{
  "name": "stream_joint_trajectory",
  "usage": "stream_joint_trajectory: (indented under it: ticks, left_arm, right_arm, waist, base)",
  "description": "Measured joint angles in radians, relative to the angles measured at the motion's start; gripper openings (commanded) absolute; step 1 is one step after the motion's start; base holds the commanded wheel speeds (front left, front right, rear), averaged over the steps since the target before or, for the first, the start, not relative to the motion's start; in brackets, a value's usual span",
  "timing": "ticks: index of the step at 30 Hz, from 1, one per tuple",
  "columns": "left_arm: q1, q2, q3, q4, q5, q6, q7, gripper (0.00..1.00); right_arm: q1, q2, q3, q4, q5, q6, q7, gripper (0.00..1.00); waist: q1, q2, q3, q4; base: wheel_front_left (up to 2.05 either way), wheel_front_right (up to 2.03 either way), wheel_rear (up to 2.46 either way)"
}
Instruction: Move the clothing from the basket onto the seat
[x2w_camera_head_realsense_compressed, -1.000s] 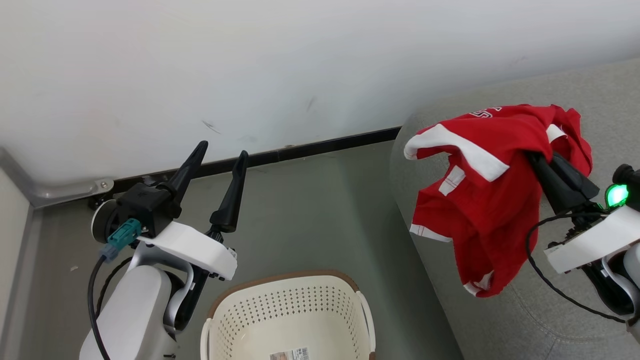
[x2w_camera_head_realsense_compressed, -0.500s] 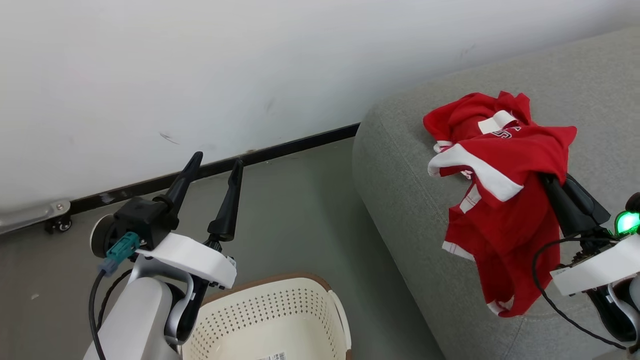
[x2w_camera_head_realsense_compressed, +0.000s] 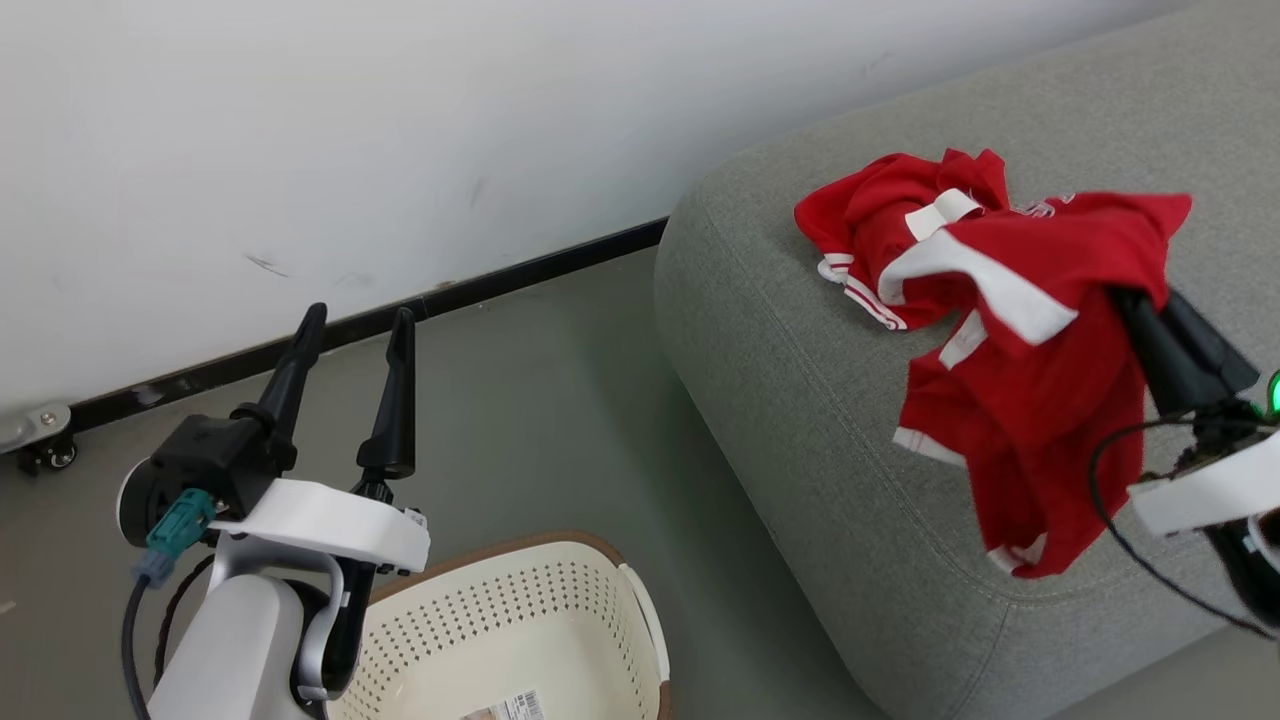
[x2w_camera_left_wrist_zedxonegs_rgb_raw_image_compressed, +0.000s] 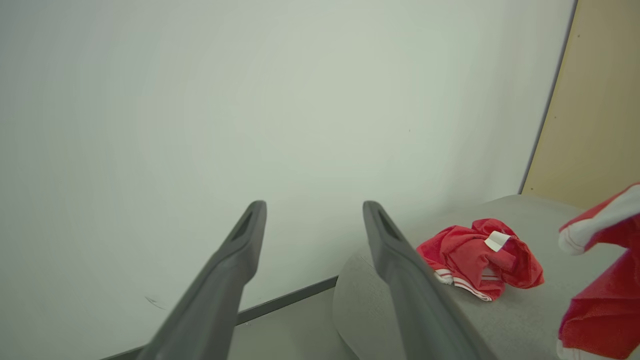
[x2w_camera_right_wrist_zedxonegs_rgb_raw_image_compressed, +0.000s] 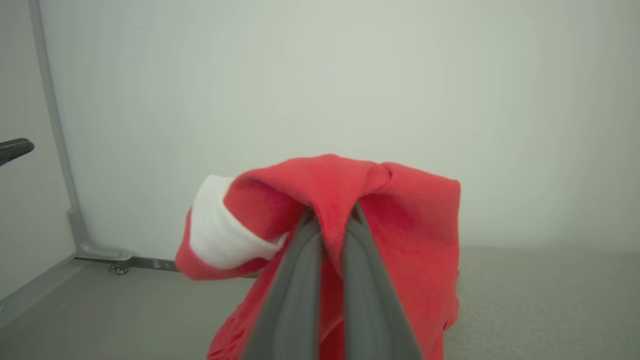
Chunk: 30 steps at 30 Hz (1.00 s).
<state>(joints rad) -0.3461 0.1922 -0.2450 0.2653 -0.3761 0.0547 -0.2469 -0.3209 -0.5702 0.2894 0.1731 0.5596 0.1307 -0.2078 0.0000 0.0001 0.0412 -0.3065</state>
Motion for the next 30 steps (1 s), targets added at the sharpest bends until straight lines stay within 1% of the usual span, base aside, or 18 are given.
stream_joint_trajectory:
  ticks: [5, 11, 15, 19, 23, 30]
  left_arm:
    - [0.018, 0.024, 0.023, -0.043, 0.007, 0.019, 0.000, 1.00]
    - [0.020, 0.028, 0.035, -0.105, 0.020, 0.044, -0.001, 1.00]
    - [0.035, 0.040, 0.043, -0.146, 0.033, 0.052, -0.001, 1.00]
    - [0.036, 0.056, 0.043, -0.184, 0.047, 0.059, -0.002, 1.00]
    - [0.036, 0.063, 0.041, -0.218, 0.053, 0.059, -0.002, 1.00]
    - [0.036, 0.086, 0.039, -0.272, 0.072, 0.060, -0.001, 1.00]
  right_arm:
    - [-0.130, -0.020, -0.056, 0.028, 0.014, 0.000, 0.040, 0.00]
    - [-0.257, -0.050, -0.111, 0.065, 0.024, 0.000, 0.082, 0.00]
    - [-0.335, -0.069, -0.155, 0.095, 0.031, 0.000, 0.101, 0.00]
    - [-0.378, -0.094, -0.182, 0.134, 0.030, 0.000, 0.121, 0.00]
    - [-0.418, -0.136, -0.223, 0.190, 0.030, 0.000, 0.139, 0.00]
    - [-0.442, -0.187, -0.281, 0.301, 0.042, 0.000, 0.157, 0.00]
  waist:
    - [0.0000, 0.0000, 0.026, -0.004]
    - [0.0000, 0.0000, 0.060, 0.002]
    - [0.0000, 0.0000, 0.083, 0.012]
    - [0.0000, 0.0000, 0.105, 0.025]
    - [0.0000, 0.0000, 0.127, 0.040]
    - [0.0000, 0.0000, 0.166, 0.067]
  base:
    - [0.00, 0.00, 0.00]
    - [0.00, 0.00, 0.00]
    - [0.00, 0.00, 0.00]
    - [0.00, 0.00, 0.00]
    - [0.00, 0.00, 0.00]
    - [0.00, 0.00, 0.00]
